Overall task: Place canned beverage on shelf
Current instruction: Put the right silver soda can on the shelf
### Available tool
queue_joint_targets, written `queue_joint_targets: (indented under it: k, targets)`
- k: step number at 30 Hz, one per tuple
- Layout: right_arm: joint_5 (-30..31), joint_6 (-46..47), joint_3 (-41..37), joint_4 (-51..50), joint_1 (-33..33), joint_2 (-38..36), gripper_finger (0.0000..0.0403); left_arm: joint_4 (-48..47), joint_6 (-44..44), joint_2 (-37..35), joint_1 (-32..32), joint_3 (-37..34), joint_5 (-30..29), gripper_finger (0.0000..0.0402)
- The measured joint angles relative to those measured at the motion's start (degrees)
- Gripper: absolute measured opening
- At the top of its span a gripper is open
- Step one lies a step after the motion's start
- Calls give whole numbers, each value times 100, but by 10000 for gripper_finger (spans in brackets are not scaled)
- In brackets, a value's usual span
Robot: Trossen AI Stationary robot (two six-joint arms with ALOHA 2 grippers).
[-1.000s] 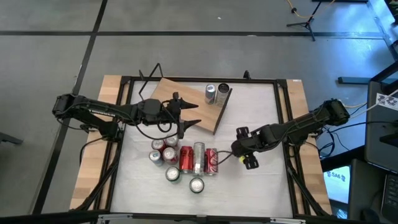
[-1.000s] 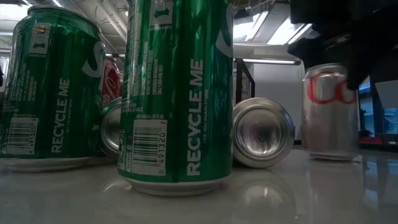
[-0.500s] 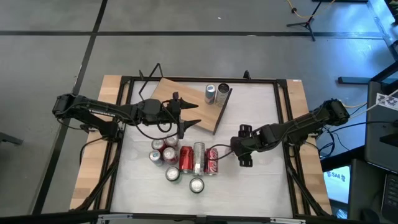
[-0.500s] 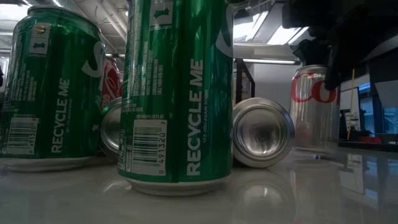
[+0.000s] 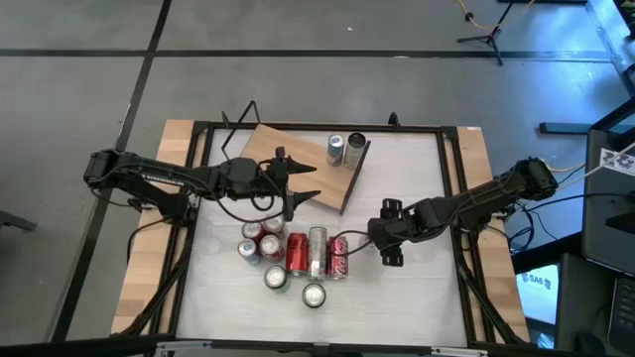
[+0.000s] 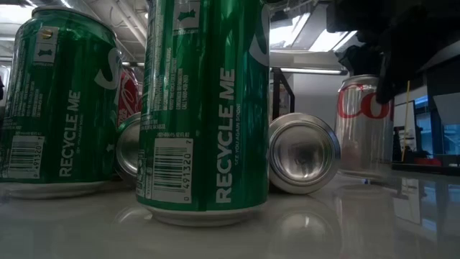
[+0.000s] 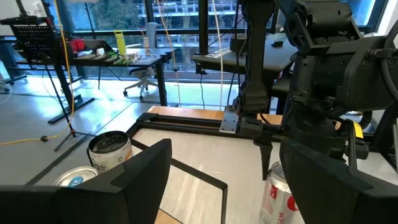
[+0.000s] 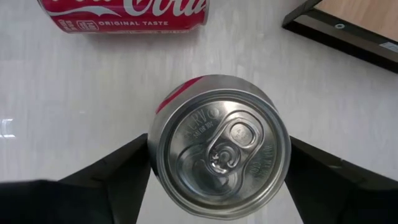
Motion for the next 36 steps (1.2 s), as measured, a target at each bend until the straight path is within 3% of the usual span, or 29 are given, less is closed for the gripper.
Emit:
queue_joint_targets:
  k: [13,20,36]
  targets:
    - [1,-3,0,9,0,-2,389,0,2,0,0,0,-2,288]
    - [1,-32,1,8,-1,-2,397,0,1,0,0,0,-2,287]
    - [-1,-2051,0,21,0,-2,397,0,0,0,0,0,-1,288]
